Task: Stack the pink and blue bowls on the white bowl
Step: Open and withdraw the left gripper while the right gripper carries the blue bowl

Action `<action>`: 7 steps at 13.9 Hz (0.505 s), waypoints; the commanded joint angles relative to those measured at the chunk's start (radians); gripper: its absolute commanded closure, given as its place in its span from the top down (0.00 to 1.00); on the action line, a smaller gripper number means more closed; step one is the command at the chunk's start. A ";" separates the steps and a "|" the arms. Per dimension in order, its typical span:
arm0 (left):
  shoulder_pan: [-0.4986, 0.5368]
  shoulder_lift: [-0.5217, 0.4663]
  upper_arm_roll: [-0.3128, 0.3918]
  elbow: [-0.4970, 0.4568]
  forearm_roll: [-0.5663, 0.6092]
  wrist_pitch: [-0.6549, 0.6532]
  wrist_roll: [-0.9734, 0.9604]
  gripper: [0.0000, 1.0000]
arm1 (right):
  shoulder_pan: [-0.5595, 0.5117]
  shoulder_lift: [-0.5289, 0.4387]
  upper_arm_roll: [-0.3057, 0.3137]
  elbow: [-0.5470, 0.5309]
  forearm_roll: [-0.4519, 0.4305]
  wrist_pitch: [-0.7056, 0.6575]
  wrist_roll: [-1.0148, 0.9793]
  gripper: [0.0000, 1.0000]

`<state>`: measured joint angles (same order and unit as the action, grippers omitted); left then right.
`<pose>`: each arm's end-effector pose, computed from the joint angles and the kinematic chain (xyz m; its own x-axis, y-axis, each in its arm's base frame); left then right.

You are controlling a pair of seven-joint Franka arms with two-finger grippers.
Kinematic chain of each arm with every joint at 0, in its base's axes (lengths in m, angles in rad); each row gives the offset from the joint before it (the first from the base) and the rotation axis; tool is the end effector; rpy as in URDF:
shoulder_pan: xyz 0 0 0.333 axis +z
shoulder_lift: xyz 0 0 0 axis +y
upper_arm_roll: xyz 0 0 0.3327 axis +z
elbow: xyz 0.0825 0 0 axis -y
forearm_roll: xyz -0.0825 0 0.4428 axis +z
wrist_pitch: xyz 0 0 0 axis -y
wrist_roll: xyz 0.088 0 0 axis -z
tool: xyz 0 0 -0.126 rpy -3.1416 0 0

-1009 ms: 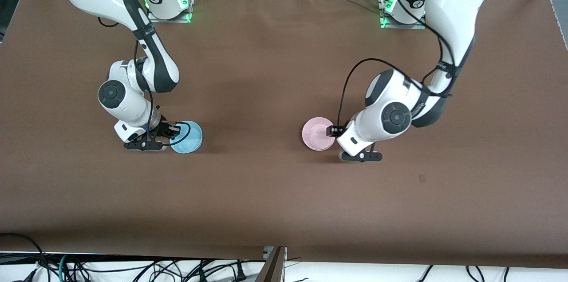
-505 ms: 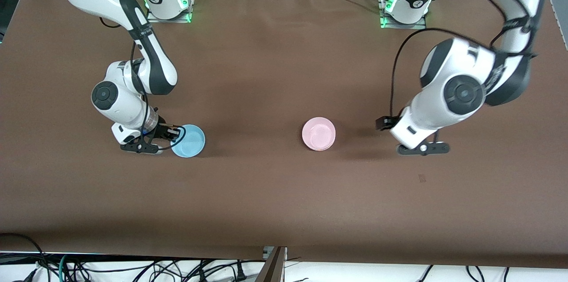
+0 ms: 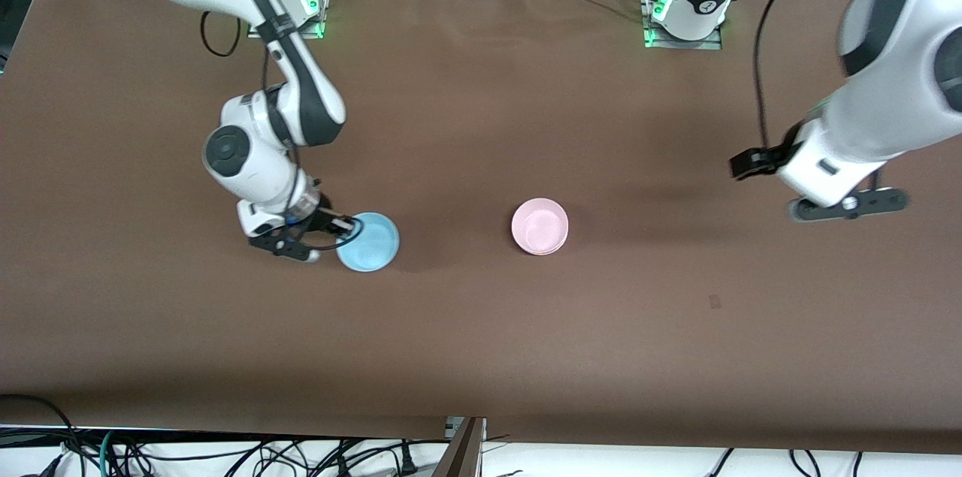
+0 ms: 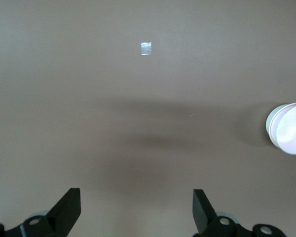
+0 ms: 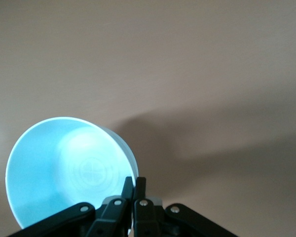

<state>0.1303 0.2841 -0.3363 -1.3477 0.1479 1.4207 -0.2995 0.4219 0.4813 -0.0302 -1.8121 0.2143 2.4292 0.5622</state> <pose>0.6711 -0.0900 0.5519 0.9791 0.1123 -0.1694 0.0945 -0.9894 -0.1100 0.6622 0.2785 0.2462 0.9483 -0.3160 0.0279 -0.3053 -0.9331 -0.1899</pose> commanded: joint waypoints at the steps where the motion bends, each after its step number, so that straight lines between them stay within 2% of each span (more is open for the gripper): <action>1: 0.012 -0.025 0.064 0.053 0.006 -0.069 0.188 1.00 | 0.052 0.003 0.003 0.080 0.026 -0.059 0.173 0.00; 3: 0.002 -0.097 0.134 -0.026 -0.011 -0.049 0.282 1.00 | 0.102 0.035 0.012 0.144 0.045 -0.058 0.347 0.00; 4: 0.002 -0.152 0.146 -0.107 -0.019 -0.007 0.289 1.00 | 0.133 0.069 0.013 0.180 0.046 -0.053 0.407 0.00; 6: 0.002 -0.297 0.210 -0.339 -0.071 0.184 0.295 1.00 | 0.213 0.158 0.013 0.279 0.054 -0.047 0.537 0.00; 7: 0.002 -0.340 0.224 -0.403 -0.102 0.242 0.295 1.00 | 0.250 0.199 0.013 0.330 0.051 -0.045 0.598 0.00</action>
<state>0.1388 0.1180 -0.1552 -1.5037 0.1023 1.5188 -0.0321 0.6018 0.5625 -0.0090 -1.6253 0.2460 2.3893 1.0505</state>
